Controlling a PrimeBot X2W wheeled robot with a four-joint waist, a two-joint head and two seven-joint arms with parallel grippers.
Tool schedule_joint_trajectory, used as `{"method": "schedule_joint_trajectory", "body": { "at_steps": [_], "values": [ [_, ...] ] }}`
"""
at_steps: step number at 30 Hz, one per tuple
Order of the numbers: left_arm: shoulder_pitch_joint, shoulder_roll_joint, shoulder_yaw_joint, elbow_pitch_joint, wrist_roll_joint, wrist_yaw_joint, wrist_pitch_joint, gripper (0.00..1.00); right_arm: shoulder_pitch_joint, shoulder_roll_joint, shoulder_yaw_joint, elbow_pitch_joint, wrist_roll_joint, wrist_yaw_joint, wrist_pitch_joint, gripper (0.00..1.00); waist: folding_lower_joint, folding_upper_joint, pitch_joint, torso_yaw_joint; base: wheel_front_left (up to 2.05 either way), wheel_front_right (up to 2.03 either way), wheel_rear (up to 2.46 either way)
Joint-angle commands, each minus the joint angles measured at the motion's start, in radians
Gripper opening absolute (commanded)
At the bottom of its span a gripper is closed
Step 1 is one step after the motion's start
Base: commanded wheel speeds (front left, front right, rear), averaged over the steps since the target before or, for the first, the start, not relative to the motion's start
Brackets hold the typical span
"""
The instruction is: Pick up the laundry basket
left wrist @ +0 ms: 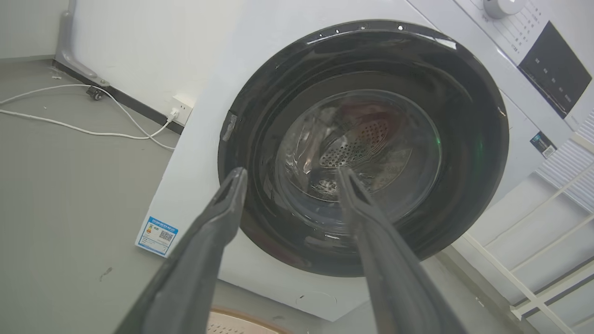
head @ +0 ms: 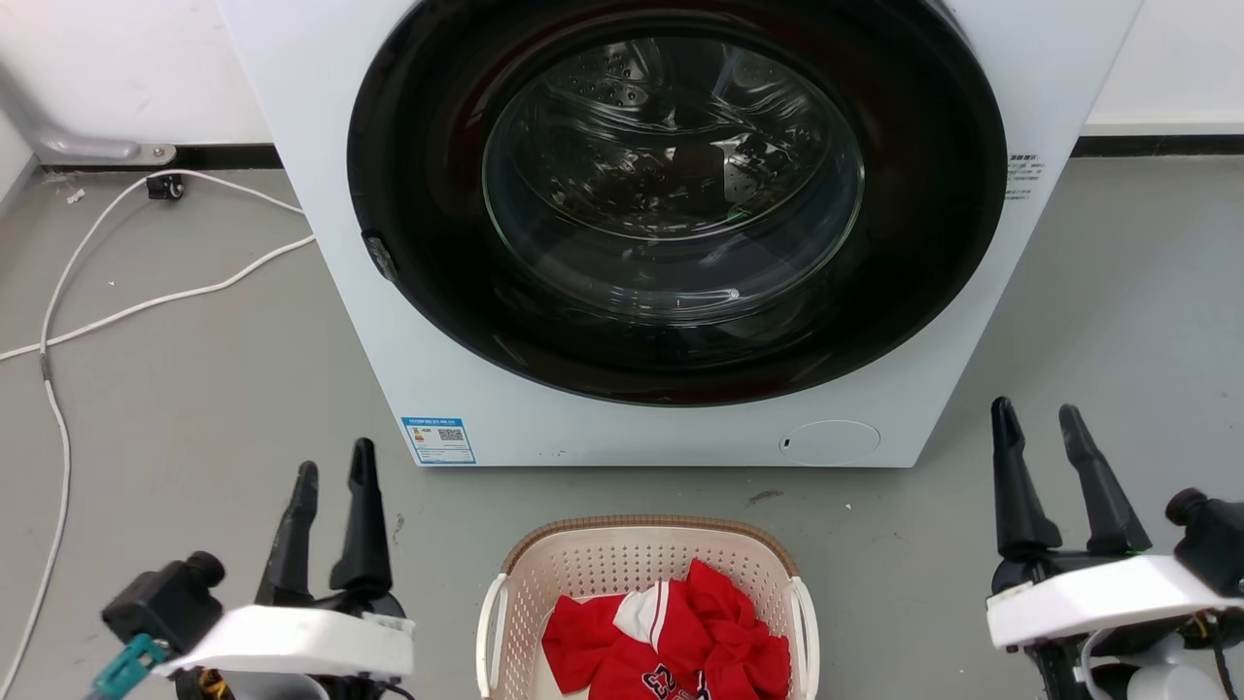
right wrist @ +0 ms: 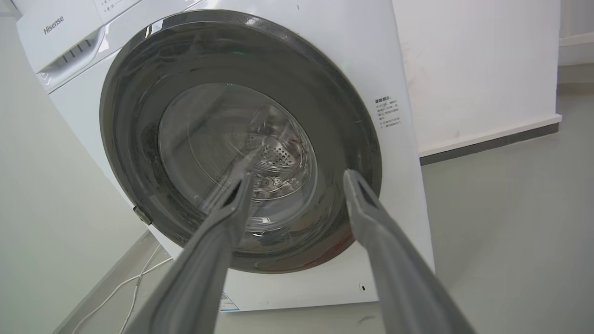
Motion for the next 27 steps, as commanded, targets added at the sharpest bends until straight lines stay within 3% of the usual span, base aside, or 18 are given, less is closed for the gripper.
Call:
{"method": "schedule_joint_trajectory", "body": {
  "at_steps": [1, 15, 27],
  "values": [
    [0.003, 0.003, -0.014, -0.016, 0.050, -0.006, -0.010, 1.00, 0.007, -0.003, 0.006, -0.002, -0.038, 0.002, -0.011, 1.00, 0.0000, 0.0000, -0.001, 0.000, 0.00, 0.00, 0.00],
    [0.020, 0.038, -0.119, 0.019, 0.291, 0.048, -0.046, 1.00, 0.027, -0.003, 0.011, 0.104, -0.217, 0.002, -0.043, 1.00, 0.0000, 0.0000, -0.007, -0.002, 0.00, 0.00, 0.00],
    [0.009, 0.109, -0.247, 0.029, 0.426, 0.153, -0.075, 1.00, 0.027, -0.003, 0.019, 0.108, -0.352, 0.001, -0.060, 1.00, 0.0000, 0.0000, -0.006, -0.001, 0.00, 0.00, 0.00]
  ]
}}
